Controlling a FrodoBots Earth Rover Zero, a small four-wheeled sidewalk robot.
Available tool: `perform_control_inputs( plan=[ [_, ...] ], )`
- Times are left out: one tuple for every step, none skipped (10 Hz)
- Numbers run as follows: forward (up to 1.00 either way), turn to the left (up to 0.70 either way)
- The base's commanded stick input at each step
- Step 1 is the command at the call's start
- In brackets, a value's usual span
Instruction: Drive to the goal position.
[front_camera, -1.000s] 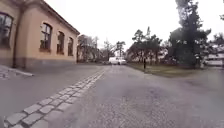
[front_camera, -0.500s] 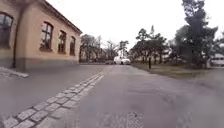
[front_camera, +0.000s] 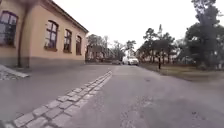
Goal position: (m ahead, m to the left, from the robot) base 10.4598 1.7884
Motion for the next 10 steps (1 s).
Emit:
perform_control_inputs(
  plan=[
    [1.00, 0.00],
    [1.00, 0.00],
    [1.00, 0.00],
    [1.00, 0.00],
    [1.00, 0.00],
    [1.00, 0.00],
    [1.00, 0.00],
    [1.00, 0.01],
    [1.00, 0.40],
    [1.00, 0.37]
  ],
)
